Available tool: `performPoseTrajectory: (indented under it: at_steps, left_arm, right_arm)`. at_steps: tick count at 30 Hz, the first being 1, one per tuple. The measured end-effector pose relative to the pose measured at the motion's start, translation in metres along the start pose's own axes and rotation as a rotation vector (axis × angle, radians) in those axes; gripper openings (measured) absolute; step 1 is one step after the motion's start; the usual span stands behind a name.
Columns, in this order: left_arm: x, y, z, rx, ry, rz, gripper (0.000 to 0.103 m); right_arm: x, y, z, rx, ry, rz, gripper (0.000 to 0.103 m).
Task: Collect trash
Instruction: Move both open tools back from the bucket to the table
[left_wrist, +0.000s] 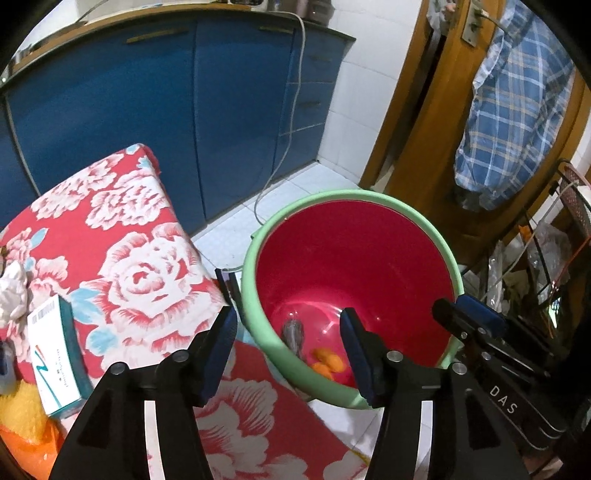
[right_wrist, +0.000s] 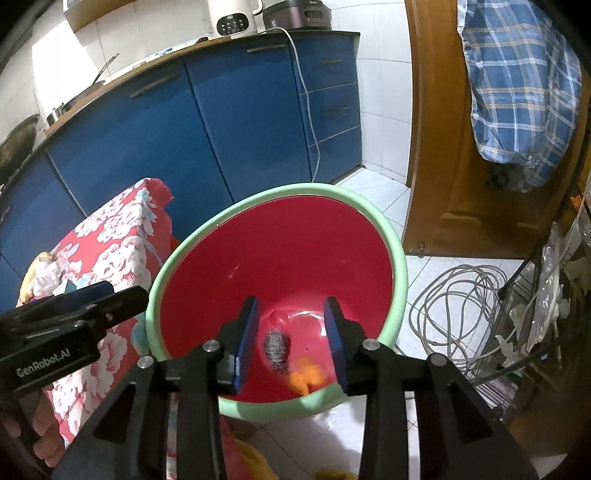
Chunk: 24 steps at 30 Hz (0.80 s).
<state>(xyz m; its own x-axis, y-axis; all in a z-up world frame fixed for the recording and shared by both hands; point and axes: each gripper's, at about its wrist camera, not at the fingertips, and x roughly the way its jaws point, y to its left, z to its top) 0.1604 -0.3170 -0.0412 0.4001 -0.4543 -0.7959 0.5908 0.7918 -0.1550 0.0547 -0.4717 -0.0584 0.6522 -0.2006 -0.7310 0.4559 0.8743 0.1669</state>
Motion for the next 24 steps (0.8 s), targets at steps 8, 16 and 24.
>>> performPoseTrajectory:
  at_steps: [8,16,24]
  left_arm:
    - [-0.027,0.021,-0.009,-0.049,-0.030,0.019,0.059]
    - [-0.067,0.049,-0.026,-0.116,-0.080,0.062,0.059]
    - [-0.110,0.085,-0.053,-0.179,-0.115,0.135,0.059]
  right_arm:
    - [-0.018,0.008,-0.003,-0.003,-0.022,0.028,0.042]
    - [-0.038,0.034,-0.007,-0.033,-0.037,0.095,0.046]
    - [-0.048,0.080,-0.015,-0.102,-0.025,0.191,0.047]
